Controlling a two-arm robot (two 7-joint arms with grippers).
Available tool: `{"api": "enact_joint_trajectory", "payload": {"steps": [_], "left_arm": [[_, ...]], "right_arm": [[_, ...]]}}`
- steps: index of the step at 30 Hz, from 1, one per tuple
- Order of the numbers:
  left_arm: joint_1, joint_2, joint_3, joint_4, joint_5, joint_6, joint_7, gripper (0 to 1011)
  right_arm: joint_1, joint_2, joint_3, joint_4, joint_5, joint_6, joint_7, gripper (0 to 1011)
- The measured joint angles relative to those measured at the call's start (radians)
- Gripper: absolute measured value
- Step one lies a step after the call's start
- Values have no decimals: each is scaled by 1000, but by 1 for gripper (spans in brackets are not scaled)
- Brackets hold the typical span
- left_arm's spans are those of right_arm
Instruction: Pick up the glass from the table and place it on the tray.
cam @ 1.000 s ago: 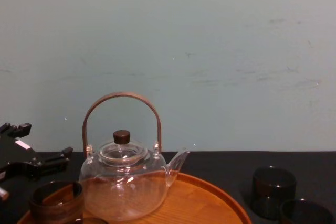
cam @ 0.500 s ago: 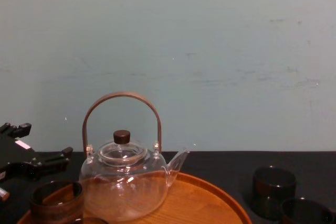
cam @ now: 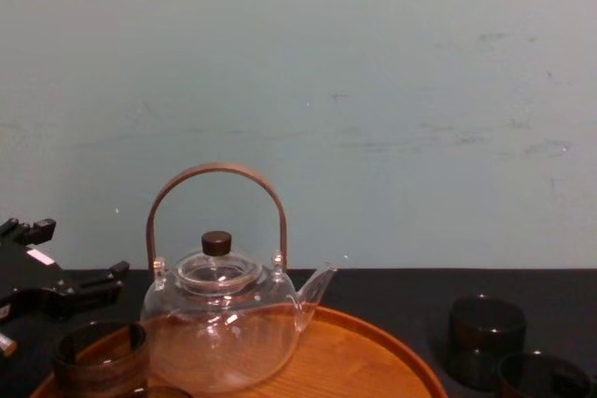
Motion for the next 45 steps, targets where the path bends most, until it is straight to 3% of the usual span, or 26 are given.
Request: {"api": "enact_joint_trajectory", "payload": {"steps": [15,25,37,45], "left_arm": [[0,0,0,0,0,0,0,1001],[0,0,0,0,0,0,0,1001],[0,0,0,0,0,0,0,1001],[0,0,0,0,0,0,0,1001]], "right_arm": [[-3,3,0,-6,0,2,-5,1002],[27,-15,-2,36,2,2,13,1002],[25,-13,-2,34,1,3,14,1002],[24,-12,-2,32,2,3,13,905]]}}
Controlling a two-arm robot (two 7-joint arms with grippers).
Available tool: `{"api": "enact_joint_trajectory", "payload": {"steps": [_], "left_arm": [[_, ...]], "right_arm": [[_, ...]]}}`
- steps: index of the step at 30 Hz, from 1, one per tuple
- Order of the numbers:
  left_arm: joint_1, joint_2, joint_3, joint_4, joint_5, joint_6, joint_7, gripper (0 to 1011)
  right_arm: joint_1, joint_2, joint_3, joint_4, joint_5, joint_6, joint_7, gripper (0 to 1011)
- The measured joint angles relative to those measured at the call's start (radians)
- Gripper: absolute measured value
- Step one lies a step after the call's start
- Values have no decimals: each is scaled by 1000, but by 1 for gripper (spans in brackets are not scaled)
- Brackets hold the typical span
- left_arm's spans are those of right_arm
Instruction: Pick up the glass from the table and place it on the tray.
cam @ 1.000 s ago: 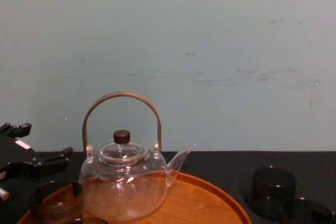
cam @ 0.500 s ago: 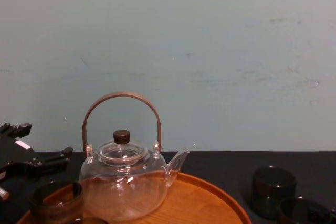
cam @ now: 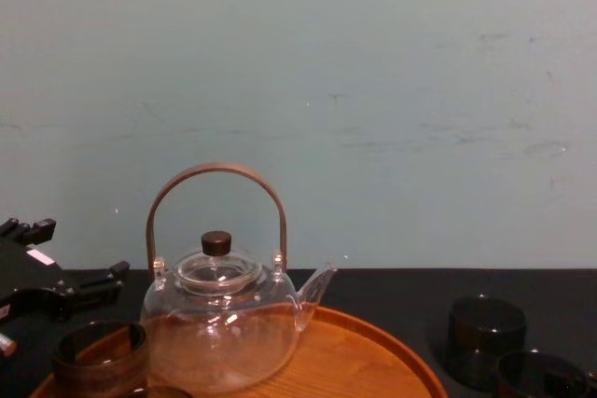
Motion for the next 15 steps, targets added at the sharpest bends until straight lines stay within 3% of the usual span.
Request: {"api": "enact_joint_trajectory", "payload": {"steps": [15], "left_arm": [[0,0,0,0,0,0,0,1001]], "right_arm": [[-1,1,0,-2,0,0,0,905]]}}
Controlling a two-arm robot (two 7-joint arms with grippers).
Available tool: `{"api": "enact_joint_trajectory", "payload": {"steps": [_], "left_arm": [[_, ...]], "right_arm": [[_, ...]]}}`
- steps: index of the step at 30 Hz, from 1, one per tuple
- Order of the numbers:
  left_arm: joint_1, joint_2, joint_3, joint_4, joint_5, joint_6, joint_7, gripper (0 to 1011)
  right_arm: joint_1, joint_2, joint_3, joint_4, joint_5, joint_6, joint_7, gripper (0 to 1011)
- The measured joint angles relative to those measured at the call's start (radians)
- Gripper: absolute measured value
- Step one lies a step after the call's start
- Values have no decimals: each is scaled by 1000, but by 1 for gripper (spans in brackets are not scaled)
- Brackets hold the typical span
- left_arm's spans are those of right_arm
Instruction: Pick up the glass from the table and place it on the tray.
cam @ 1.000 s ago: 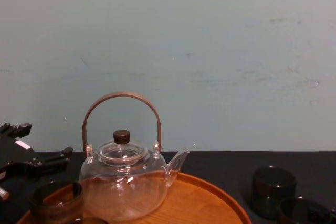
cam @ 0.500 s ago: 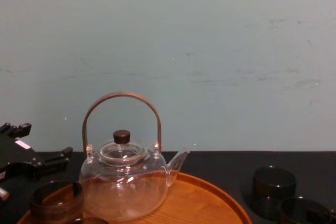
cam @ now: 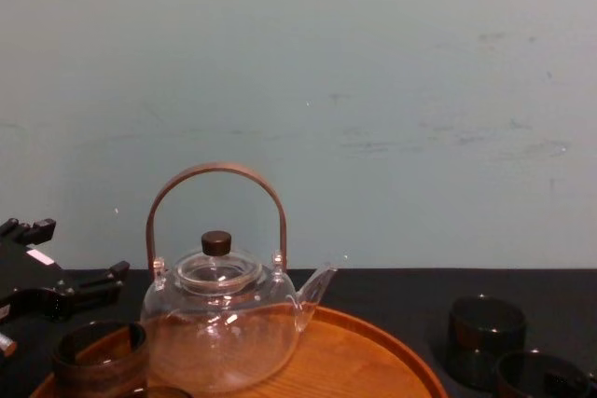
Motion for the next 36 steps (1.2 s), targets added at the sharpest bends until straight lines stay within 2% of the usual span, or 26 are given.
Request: {"api": "enact_joint_trajectory", "payload": {"steps": [36], "left_arm": [[0,0,0,0,0,0,0,1002]], "right_arm": [[0,0,0,0,0,0,0,905]]}}
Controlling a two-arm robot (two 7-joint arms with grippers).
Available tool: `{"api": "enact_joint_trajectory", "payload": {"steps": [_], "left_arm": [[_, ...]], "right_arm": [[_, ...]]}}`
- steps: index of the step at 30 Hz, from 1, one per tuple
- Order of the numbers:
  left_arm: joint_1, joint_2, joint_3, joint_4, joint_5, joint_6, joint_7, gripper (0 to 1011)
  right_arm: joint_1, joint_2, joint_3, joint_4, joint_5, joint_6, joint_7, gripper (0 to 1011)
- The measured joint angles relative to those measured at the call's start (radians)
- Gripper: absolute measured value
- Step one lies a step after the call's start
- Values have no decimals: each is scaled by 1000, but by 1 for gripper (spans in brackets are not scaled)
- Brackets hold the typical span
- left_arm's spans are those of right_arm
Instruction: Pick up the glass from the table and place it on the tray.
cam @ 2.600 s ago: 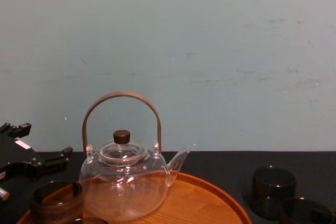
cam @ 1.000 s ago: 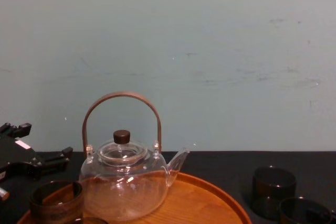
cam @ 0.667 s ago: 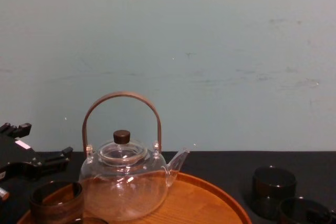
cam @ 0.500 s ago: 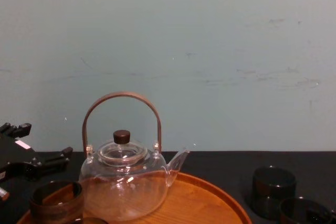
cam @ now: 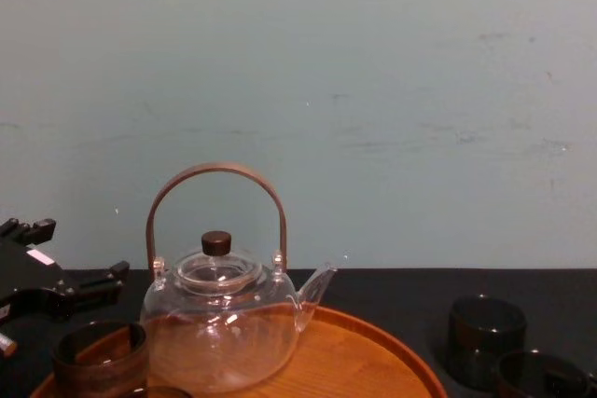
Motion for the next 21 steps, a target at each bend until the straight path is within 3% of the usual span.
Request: {"api": "enact_joint_trajectory", "payload": {"steps": [21], "left_arm": [[0,0,0,0,0,0,0,1001]], "right_arm": [[0,0,0,0,0,0,0,905]]}}
